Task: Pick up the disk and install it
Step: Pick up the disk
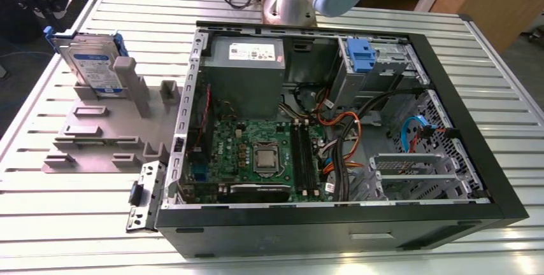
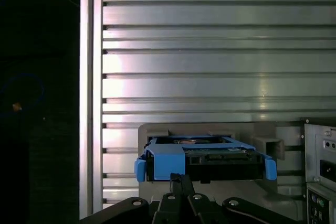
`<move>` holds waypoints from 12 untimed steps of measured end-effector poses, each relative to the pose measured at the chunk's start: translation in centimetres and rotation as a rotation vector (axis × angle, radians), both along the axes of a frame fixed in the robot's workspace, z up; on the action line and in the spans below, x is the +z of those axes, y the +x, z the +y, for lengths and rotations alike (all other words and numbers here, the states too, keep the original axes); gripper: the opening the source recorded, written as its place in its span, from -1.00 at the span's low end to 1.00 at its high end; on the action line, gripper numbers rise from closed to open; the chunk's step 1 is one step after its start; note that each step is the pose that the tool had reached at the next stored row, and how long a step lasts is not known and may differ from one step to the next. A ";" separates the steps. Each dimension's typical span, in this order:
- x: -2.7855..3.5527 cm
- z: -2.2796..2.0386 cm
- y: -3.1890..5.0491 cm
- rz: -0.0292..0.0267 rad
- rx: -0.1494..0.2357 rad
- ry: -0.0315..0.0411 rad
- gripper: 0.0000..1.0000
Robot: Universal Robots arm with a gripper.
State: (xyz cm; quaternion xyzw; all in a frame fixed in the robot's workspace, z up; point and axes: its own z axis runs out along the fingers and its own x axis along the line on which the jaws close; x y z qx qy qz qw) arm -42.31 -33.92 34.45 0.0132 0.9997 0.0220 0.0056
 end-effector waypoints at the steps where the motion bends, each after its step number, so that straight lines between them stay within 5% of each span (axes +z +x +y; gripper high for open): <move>1: 0.00 0.00 0.00 0.0000 0.002 -0.0003 -0.79; 12: -0.02 0.00 0.00 -0.0007 0.044 -0.0013 -0.79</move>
